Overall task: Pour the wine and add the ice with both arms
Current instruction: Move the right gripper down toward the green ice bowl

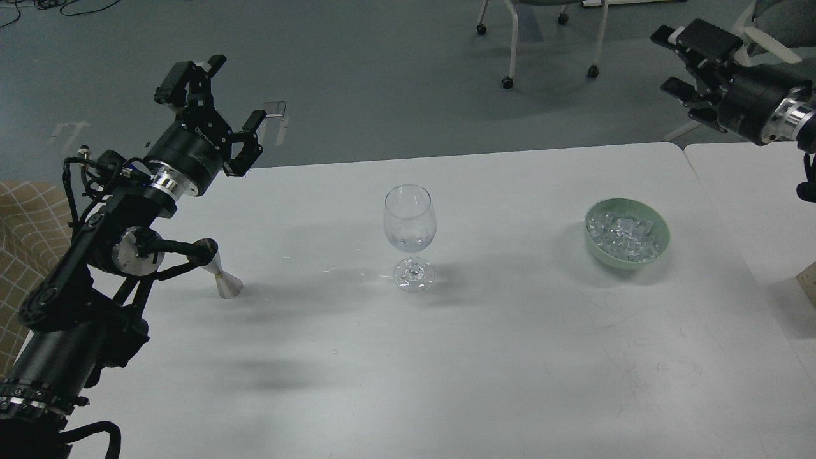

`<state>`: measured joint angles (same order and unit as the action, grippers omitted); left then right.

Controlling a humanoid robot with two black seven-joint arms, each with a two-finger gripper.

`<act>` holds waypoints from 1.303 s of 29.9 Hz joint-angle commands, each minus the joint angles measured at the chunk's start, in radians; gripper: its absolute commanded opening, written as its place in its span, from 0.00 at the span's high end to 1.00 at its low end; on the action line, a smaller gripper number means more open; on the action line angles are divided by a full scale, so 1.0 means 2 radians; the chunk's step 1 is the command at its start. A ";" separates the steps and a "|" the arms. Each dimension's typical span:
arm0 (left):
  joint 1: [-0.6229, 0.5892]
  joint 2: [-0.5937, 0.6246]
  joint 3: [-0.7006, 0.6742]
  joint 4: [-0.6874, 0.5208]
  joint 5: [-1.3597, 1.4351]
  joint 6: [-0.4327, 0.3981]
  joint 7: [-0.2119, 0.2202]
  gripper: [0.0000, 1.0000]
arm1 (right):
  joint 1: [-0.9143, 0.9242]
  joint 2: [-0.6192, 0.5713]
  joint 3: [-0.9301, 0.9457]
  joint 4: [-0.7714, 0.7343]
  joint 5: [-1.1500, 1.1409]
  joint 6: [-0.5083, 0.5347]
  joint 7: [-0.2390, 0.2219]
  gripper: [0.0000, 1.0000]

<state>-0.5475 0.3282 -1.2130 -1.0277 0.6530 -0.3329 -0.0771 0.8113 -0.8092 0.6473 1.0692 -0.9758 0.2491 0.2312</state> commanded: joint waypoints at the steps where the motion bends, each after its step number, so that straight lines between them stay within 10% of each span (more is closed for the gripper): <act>1: -0.008 -0.015 0.003 -0.001 0.003 0.005 -0.001 0.02 | -0.038 -0.031 -0.002 0.056 -0.129 -0.066 0.001 0.00; 18: -0.006 -0.026 0.001 -0.001 0.002 0.007 -0.001 0.02 | -0.151 -0.030 -0.008 0.049 -0.432 -0.204 0.087 0.00; 39: -0.005 -0.031 -0.003 0.000 0.002 0.007 -0.005 0.02 | -0.106 0.075 -0.092 -0.099 -0.467 -0.204 0.088 0.02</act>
<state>-0.5576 0.2655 -1.2180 -1.0295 0.6565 -0.3190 -0.0873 0.5739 -0.6734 0.5016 0.9059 -1.9073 -0.1582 0.4082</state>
